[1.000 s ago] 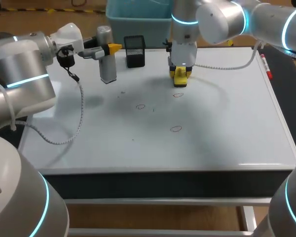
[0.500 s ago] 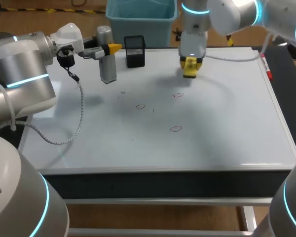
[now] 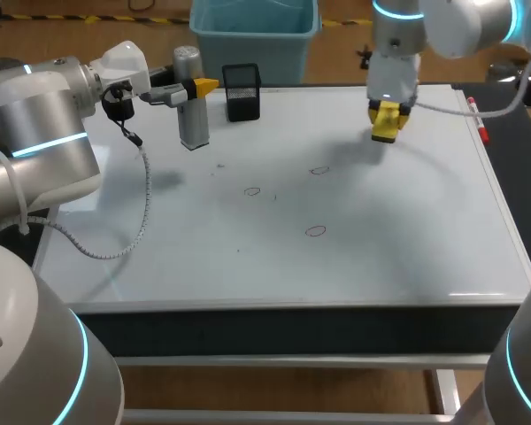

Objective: Pick up the inspection probe, press it on each red-marked spot on the whiteboard one by one, put down the probe, pick up the eraser, and wipe off all the red marks.

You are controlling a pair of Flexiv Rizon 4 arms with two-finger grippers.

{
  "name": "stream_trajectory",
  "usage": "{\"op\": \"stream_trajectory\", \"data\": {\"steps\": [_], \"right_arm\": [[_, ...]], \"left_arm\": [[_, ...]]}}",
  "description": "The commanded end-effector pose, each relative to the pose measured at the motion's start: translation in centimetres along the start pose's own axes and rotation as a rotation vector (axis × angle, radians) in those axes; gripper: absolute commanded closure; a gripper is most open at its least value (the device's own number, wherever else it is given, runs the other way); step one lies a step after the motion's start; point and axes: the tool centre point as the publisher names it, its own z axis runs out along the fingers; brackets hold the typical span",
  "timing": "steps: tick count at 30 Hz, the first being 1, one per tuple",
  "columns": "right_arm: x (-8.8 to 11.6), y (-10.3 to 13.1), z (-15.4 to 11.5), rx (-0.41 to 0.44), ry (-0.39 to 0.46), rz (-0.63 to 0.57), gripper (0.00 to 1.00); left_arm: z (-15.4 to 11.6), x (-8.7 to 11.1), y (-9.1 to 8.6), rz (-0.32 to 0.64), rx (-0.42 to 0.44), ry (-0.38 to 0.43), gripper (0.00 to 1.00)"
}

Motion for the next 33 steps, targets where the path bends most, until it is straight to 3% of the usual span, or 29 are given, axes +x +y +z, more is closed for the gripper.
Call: {"op": "stream_trajectory", "data": {"steps": [1, 8, 16, 33], "right_arm": [[3.6, 0.2, -0.1, 0.000, -0.047, 0.046, 1.00], [6.8, 0.5, 0.1, -0.003, -0.067, 0.134, 1.00], [8.5, 1.5, -0.6, 0.012, -0.091, 0.177, 1.00], [8.5, 1.5, -0.6, 0.012, -0.091, 0.177, 1.00]], "left_arm": [[0.0, 0.0, 0.0, 0.001, 0.002, -0.002, 1.00], [0.0, 0.0, 0.0, 0.001, 0.002, -0.002, 1.00], [0.0, 0.0, 0.0, 0.001, 0.002, -0.002, 1.00], [0.0, 0.0, 0.0, 0.001, 0.002, -0.002, 1.00]]}}
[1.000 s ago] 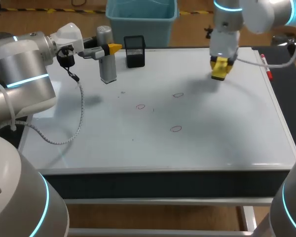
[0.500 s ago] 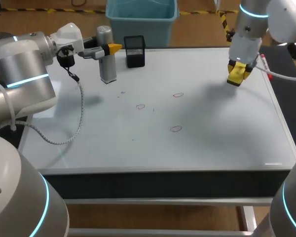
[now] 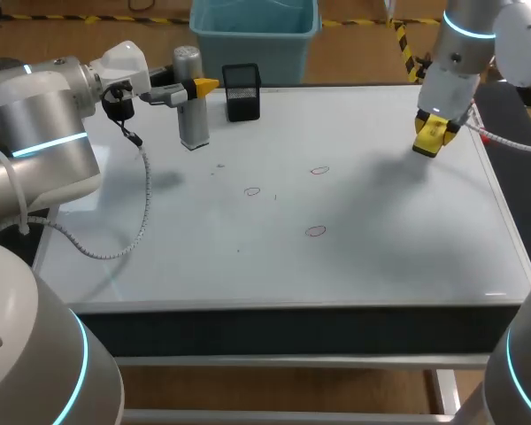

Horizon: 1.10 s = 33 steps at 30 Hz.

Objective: Pick up the inspection probe, press it on each red-marked spot on the whiteboard one by one, put down the probe, pick up the eraser, and wipe off all the red marks.

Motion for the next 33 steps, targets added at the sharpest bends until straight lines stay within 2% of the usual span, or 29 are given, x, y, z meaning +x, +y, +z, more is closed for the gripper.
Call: {"op": "stream_trajectory", "data": {"steps": [1, 5, 10, 15, 22, 27, 33], "right_arm": [[0.0, 0.0, -0.1, 0.001, 0.003, -0.002, 1.00], [0.0, 0.0, -0.1, 0.001, 0.003, -0.002, 1.00], [0.0, 0.0, -0.1, 0.001, 0.003, -0.002, 1.00], [0.0, 0.0, -0.1, 0.001, 0.003, -0.002, 1.00], [0.0, 0.0, -0.1, 0.001, 0.003, -0.002, 1.00], [0.0, 0.0, -0.1, 0.001, 0.003, -0.002, 1.00], [0.0, 0.0, -0.1, 0.001, 0.003, -0.002, 1.00]], "left_arm": [[0.0, 0.0, 0.0, 0.001, 0.002, -0.002, 1.00], [2.3, 1.7, -0.8, 0.038, -0.011, 0.058, 1.00], [4.1, 4.7, -0.9, 0.076, 0.013, 0.143, 1.00], [5.2, 8.0, -0.6, 0.096, 0.023, 0.220, 1.00], [6.0, 11.6, 0.5, 0.117, 0.043, 0.296, 1.00], [6.1, 12.9, 1.8, 0.122, 0.053, 0.335, 1.00], [6.2, 12.9, 3.8, 0.099, 0.038, 0.375, 1.00]]}}
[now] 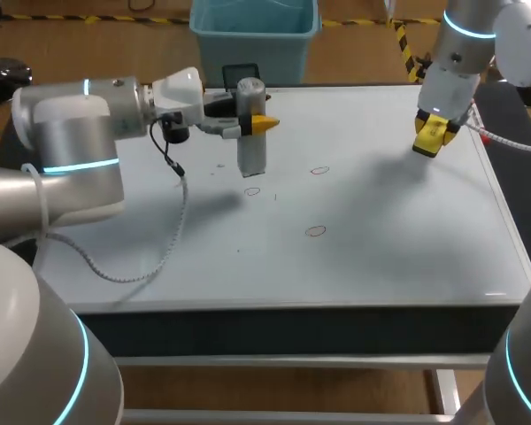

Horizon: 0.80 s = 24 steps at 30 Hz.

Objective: Pick up the inspection probe, press it on each red-marked spot on the whiteboard one by one, put down the probe, pick up the eraser, and wipe off all the red marks.

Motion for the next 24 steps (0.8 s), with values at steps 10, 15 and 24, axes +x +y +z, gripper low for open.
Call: {"op": "stream_trajectory", "data": {"steps": [10, 15, 24], "right_arm": [[0.0, -0.1, -0.1, 0.002, 0.003, -0.002, 1.00], [0.0, -0.1, -0.1, 0.002, 0.003, -0.002, 1.00], [0.0, -0.1, -0.1, 0.002, 0.003, -0.002, 1.00]], "left_arm": [[-0.4, -1.0, 3.1, -0.032, 0.036, 0.099, 1.00], [-0.6, -1.2, 3.9, -0.037, 0.043, 0.119, 1.00], [-0.1, -1.3, 4.9, -0.055, 0.052, 0.135, 1.00]]}}
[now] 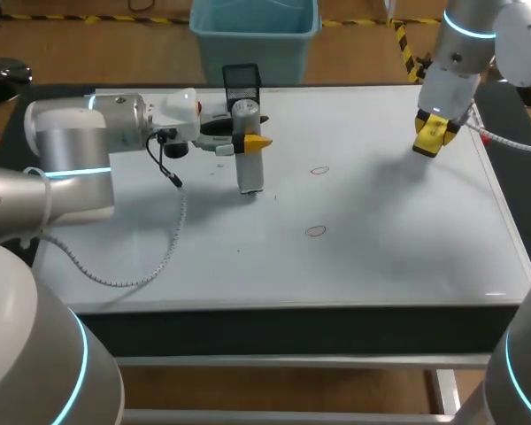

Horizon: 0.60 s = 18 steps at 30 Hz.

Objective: Pick up the inspection probe, press it on each red-marked spot on the whiteboard one by one, put down the probe, pick up the eraser, and wipe off all the red marks.

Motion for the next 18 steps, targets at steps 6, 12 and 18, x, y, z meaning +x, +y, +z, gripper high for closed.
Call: {"op": "stream_trajectory", "data": {"steps": [6, 12, 18], "right_arm": [[0.02, -0.04, -0.05, 0.002, 0.003, -0.002, 1.00], [0.02, -0.04, -0.05, 0.002, 0.003, -0.002, 1.00], [0.02, -0.04, -0.05, 0.002, 0.003, -0.002, 1.00]], "left_arm": [[0.84, -0.40, 0.86, -0.008, -0.006, 0.023, 1.00], [1.27, -0.45, 1.10, -0.008, -0.025, 0.029, 1.00], [1.39, -0.47, 1.13, -0.007, -0.032, 0.030, 1.00]]}}
